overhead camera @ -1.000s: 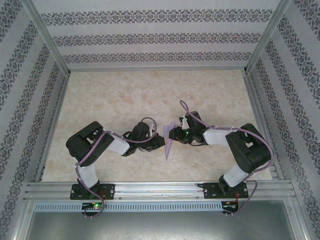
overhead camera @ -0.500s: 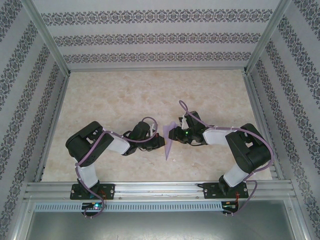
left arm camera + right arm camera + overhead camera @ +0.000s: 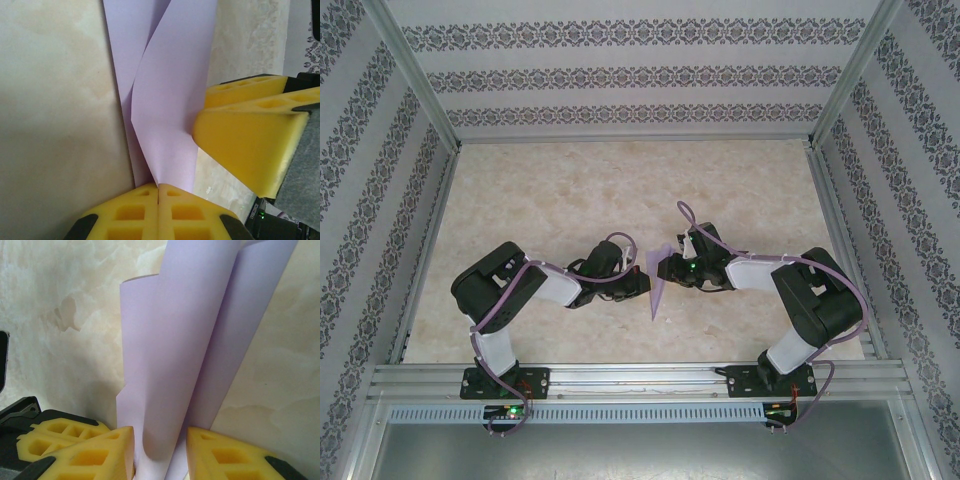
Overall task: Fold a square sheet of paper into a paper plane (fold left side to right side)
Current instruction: Fold the wing for the fifth time at the center of the table.
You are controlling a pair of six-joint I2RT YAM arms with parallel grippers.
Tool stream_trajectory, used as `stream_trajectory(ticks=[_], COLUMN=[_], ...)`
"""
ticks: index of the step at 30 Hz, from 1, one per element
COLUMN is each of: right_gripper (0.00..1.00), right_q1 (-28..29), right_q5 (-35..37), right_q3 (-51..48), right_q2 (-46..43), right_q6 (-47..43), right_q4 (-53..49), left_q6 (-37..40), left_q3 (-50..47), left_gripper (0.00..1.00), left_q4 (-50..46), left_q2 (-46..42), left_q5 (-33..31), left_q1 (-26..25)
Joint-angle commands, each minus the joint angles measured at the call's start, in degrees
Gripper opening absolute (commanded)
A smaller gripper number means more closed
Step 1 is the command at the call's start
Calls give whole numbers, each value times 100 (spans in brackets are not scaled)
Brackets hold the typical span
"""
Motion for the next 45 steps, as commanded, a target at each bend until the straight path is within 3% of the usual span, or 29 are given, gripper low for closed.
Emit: stream_trajectory(ticks=[1, 23, 33, 45], right_gripper=[34, 35, 10, 7], right_q1=[78, -148, -111, -55], right_q5=[143, 176, -220, -152], right_q3=[-91, -224, 139, 531], right_q2=[-97, -633, -380, 256], right_q6=[-131, -281, -459, -563], right_q4=[104, -107, -111, -198], left_q6=[289, 293, 276, 276], left_q3=[67, 175, 179, 196], left_gripper=[3, 2, 1, 0], left_q4=[-666, -881, -986, -1110], left_q2=[401, 525, 507, 498], left_q5=[-498, -524, -574, -616], left_q1=[96, 96, 96, 105])
